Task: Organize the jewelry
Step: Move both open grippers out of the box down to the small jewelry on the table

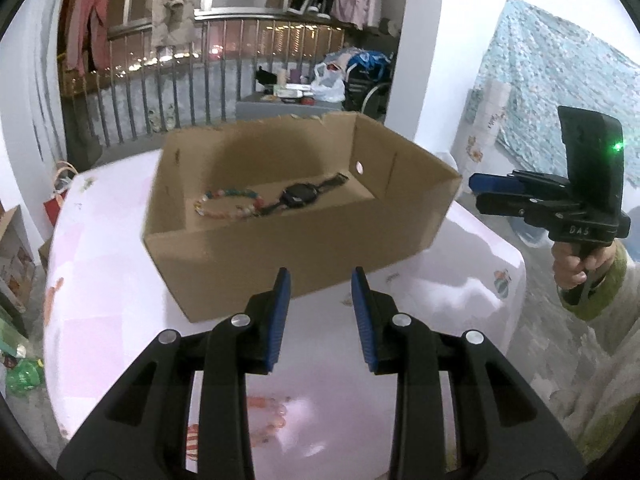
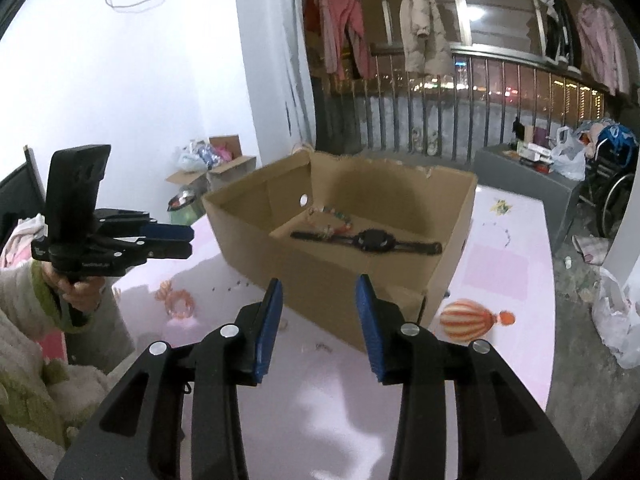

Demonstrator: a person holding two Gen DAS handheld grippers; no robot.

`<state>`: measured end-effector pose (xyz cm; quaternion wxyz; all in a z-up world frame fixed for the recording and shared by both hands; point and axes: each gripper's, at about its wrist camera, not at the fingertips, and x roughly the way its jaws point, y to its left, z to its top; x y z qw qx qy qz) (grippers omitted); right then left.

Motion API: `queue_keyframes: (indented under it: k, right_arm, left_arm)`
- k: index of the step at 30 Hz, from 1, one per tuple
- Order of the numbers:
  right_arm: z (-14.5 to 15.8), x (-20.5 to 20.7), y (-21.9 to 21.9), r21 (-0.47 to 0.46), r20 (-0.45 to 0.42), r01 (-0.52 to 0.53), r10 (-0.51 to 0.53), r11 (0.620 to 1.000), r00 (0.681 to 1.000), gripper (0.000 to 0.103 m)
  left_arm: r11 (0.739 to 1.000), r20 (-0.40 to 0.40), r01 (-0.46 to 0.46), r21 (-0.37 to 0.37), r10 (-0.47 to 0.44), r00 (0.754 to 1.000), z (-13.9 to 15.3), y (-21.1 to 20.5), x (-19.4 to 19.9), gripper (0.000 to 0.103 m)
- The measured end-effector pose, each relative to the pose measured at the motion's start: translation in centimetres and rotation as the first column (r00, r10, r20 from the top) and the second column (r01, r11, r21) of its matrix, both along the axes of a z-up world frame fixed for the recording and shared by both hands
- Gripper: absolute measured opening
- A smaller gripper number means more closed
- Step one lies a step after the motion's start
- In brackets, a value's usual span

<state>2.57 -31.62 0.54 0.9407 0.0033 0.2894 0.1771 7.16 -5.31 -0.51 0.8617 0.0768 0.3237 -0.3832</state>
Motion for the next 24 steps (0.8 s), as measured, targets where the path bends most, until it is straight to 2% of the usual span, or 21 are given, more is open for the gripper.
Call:
queue_keyframes:
  k: [5,14,24]
  right_arm:
    - [-1.6,0.4,0.6,0.000,-0.051,-0.024,0.024,1.000,0.998,0.038]
    - [-4.4,1.8,1.4,-0.018,-0.115,-0.076,0.073,0.997,0.991,0.037]
    - [-6.8,3.3,2.4,-0.044,-0.177,-0.134,0.124,0.990,0.976,0.027]
  left_arm:
    - [0.999,-0.023,0.031,0.019,-0.031,0.999,-1.7,-1.6,0.0,0.030]
    - [0.995,0.005,0.064,0.075,-0.065,0.998,-3.9,-5.3,0.1,0.030]
    - [0.985,0.016,0.091,0.147,-0.094,0.995,-6.0,-8.1,0.5,0.026]
